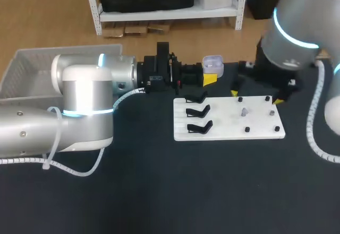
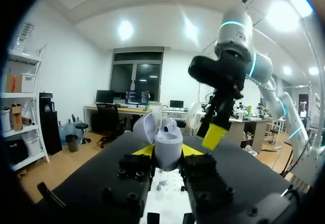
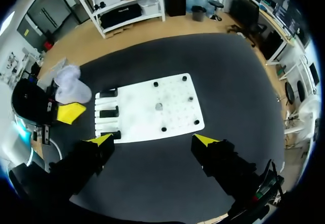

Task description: Pick up each earbud case from the left stands, insert the matching earbuds, close the lid, and place the case in the box.

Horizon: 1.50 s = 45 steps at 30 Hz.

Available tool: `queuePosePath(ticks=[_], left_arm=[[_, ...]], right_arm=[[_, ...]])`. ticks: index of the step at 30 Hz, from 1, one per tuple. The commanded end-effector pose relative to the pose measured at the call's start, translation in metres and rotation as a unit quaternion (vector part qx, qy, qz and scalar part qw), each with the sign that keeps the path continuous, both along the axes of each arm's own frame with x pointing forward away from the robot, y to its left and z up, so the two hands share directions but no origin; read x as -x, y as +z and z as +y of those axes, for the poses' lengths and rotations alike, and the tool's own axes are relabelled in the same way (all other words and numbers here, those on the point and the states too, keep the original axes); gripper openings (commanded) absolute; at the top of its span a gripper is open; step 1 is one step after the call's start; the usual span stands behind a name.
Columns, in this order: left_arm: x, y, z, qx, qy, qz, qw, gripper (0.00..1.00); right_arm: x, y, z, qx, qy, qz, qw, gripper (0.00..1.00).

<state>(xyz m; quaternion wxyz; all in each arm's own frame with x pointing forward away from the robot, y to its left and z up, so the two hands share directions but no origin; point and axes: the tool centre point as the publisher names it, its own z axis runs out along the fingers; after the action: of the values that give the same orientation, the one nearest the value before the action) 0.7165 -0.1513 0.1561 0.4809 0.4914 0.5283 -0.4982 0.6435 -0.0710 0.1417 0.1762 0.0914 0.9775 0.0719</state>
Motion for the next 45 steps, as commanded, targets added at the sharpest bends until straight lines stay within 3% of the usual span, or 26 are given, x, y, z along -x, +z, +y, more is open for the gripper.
queuePosePath(ticks=[1, 10, 16, 20, 26, 45], left_arm=[[0.0, -0.001, 0.0, 0.003, 0.001, -0.002, 1.0, 0.0], [0.0, -0.001, 0.0, 0.003, 0.001, -0.002, 1.0, 0.0], [0.0, -0.001, 0.0, 0.003, 0.001, -0.002, 1.0, 0.0], [0.0, -0.001, 0.0, 0.003, 0.001, -0.002, 1.0, 0.0], [0.0, -0.001, 0.0, 0.003, 0.001, -0.002, 1.0, 0.0], [0.0, -0.001, 0.0, 0.003, 0.001, -0.002, 1.0, 0.0]], right_arm=[[-0.015, -0.036, 0.002, -0.038, 0.011, 0.006, 0.999, 1.0], [-0.033, -0.086, 0.0, -0.019, 0.011, 0.009, 1.0, 1.0], [-0.046, -0.1, 0.003, -0.019, 0.012, 0.022, 1.0, 0.88], [-0.053, -0.11, 0.005, -0.024, 0.01, 0.032, 0.999, 0.67], [-0.062, -0.115, 0.006, -0.026, 0.004, 0.035, 0.999, 0.53], [-0.069, -0.118, -0.005, -0.022, -0.021, 0.04, 0.999, 0.4]])
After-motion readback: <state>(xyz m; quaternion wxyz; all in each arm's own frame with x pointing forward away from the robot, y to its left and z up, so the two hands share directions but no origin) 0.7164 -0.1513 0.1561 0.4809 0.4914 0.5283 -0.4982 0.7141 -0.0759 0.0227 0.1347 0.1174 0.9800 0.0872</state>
